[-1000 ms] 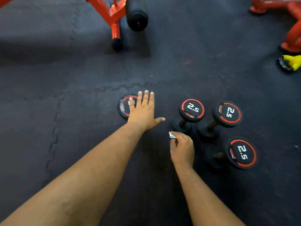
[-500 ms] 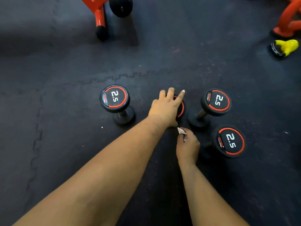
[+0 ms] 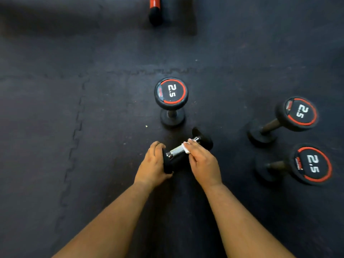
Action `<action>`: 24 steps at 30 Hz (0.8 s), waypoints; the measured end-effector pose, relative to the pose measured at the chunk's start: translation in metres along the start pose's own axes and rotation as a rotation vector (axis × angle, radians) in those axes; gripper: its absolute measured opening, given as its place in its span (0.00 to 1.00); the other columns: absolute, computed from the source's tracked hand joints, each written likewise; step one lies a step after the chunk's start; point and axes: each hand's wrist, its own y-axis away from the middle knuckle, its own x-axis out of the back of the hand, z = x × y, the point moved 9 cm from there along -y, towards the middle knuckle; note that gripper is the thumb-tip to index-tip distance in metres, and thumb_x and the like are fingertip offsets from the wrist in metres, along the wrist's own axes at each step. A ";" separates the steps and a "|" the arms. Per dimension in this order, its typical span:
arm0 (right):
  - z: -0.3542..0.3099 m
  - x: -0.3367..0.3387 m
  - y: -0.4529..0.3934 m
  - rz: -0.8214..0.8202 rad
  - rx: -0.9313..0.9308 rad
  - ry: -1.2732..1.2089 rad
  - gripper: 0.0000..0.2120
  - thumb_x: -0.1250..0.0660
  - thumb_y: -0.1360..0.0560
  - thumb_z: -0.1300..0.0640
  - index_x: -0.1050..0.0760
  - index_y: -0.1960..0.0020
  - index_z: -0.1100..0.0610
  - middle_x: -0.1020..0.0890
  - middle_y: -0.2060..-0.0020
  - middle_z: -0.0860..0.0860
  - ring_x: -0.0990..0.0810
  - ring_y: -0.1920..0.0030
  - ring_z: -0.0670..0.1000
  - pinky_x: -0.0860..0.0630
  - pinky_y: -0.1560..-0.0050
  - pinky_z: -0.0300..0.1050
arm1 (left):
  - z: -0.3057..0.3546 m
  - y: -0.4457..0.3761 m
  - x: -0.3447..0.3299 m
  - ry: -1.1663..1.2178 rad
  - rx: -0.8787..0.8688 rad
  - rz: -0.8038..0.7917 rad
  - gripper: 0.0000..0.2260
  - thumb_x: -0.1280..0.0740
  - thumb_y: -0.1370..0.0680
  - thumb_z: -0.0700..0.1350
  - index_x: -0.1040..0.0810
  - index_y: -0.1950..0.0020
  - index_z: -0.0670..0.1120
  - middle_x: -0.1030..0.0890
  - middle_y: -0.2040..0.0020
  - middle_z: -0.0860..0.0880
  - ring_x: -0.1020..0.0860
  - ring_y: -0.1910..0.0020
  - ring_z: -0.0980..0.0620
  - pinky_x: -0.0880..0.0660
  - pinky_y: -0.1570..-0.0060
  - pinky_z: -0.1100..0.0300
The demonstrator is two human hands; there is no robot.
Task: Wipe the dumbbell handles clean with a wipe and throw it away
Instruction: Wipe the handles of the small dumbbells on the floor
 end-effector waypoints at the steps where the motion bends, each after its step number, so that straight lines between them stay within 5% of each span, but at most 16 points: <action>1: -0.008 -0.012 -0.002 -0.028 0.036 0.013 0.20 0.31 0.24 0.68 0.20 0.34 0.55 0.20 0.34 0.53 0.23 0.32 0.51 0.28 0.31 0.44 | -0.004 0.002 0.001 -0.009 0.006 -0.010 0.45 0.18 0.35 0.51 0.39 0.25 0.48 0.44 0.23 0.50 0.34 0.26 0.47 0.30 0.31 0.52; 5: -0.029 -0.062 -0.004 -0.204 0.240 0.184 0.21 0.37 0.25 0.65 0.22 0.32 0.59 0.21 0.33 0.57 0.23 0.32 0.58 0.28 0.32 0.53 | -0.007 0.003 -0.002 -0.016 0.013 -0.046 0.49 0.19 0.33 0.51 0.44 0.20 0.48 0.46 0.21 0.50 0.33 0.27 0.45 0.29 0.32 0.51; 8: -0.028 -0.092 0.015 -0.396 0.405 0.418 0.30 0.31 0.28 0.62 0.28 0.26 0.57 0.26 0.28 0.53 0.29 0.27 0.56 0.34 0.29 0.61 | -0.014 0.004 -0.005 -0.045 0.010 -0.075 0.48 0.20 0.32 0.52 0.44 0.19 0.47 0.45 0.21 0.49 0.33 0.26 0.45 0.30 0.29 0.51; 13: 0.014 -0.064 0.022 -0.337 0.127 0.597 0.32 0.41 0.22 0.64 0.44 0.19 0.58 0.43 0.20 0.56 0.46 0.19 0.56 0.46 0.22 0.62 | -0.021 0.003 -0.010 -0.071 0.039 -0.128 0.53 0.21 0.32 0.55 0.50 0.17 0.46 0.49 0.19 0.49 0.41 0.21 0.46 0.35 0.25 0.53; 18: -0.009 -0.088 0.051 -0.425 0.380 0.565 0.32 0.48 0.23 0.60 0.46 0.19 0.59 0.45 0.19 0.56 0.48 0.19 0.56 0.46 0.23 0.63 | -0.022 -0.002 -0.010 -0.103 0.083 -0.162 0.56 0.22 0.29 0.52 0.59 0.17 0.44 0.53 0.16 0.45 0.49 0.18 0.48 0.42 0.23 0.53; 21: -0.014 -0.093 0.037 -0.456 0.337 0.577 0.31 0.46 0.22 0.57 0.44 0.19 0.56 0.41 0.20 0.54 0.46 0.19 0.55 0.46 0.23 0.65 | -0.020 -0.005 -0.006 -0.194 0.064 -0.157 0.55 0.22 0.29 0.55 0.57 0.17 0.42 0.52 0.16 0.43 0.48 0.18 0.47 0.46 0.22 0.52; 24: -0.026 -0.105 0.011 -0.475 0.305 0.609 0.30 0.33 0.25 0.53 0.33 0.24 0.56 0.26 0.29 0.53 0.34 0.24 0.55 0.44 0.24 0.69 | -0.019 -0.006 -0.006 -0.224 0.066 -0.167 0.54 0.23 0.29 0.56 0.56 0.17 0.41 0.51 0.16 0.42 0.47 0.18 0.46 0.46 0.21 0.51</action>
